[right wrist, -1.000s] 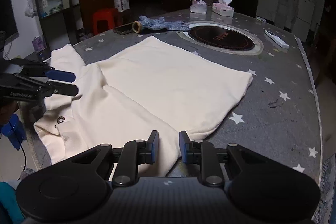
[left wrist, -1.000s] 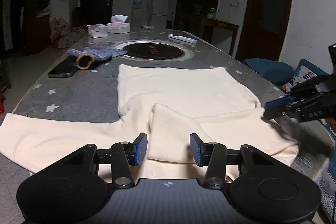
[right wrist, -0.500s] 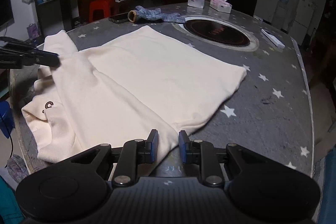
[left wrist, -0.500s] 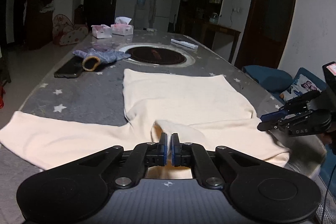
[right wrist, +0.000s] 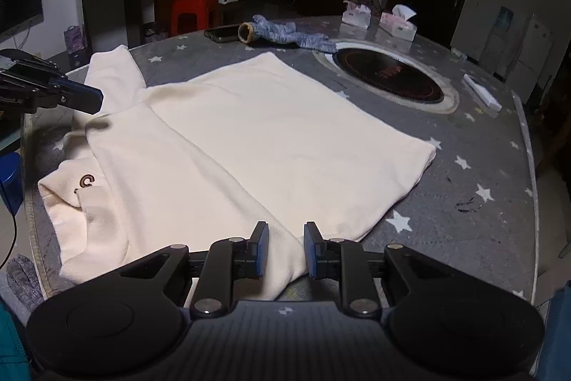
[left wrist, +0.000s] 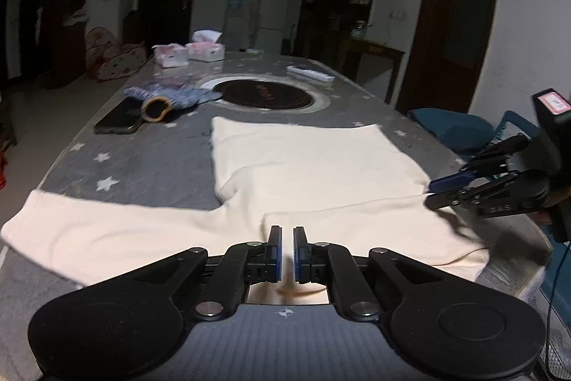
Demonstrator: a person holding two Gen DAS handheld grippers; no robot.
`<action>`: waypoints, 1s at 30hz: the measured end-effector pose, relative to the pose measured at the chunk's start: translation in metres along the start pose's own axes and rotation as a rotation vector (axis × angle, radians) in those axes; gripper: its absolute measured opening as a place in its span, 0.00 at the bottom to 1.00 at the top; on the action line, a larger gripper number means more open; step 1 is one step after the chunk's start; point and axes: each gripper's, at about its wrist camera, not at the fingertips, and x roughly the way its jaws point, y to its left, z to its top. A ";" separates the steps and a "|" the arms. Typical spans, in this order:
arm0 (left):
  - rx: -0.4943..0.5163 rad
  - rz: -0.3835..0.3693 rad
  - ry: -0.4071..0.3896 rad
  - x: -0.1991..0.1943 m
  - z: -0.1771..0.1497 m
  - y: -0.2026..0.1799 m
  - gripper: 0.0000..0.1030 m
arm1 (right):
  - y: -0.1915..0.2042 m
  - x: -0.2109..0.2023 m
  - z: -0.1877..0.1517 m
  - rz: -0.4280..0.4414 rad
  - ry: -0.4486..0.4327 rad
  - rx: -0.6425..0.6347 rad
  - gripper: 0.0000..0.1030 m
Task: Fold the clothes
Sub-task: 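Move the left gripper to the other sleeve cuff and close on it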
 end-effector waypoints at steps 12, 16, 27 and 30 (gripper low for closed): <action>0.034 -0.043 0.022 0.024 0.006 -0.014 0.14 | 0.003 -0.013 -0.003 -0.047 -0.021 0.038 0.12; -0.011 -0.023 0.048 0.042 0.003 -0.008 0.14 | 0.011 -0.019 -0.003 0.004 -0.059 0.069 0.16; -0.105 0.222 -0.047 0.006 0.000 0.037 0.37 | 0.025 -0.008 -0.013 0.056 -0.038 0.099 0.42; -0.162 0.399 -0.057 -0.002 -0.004 0.066 0.43 | 0.030 -0.007 -0.014 0.052 -0.035 0.089 0.46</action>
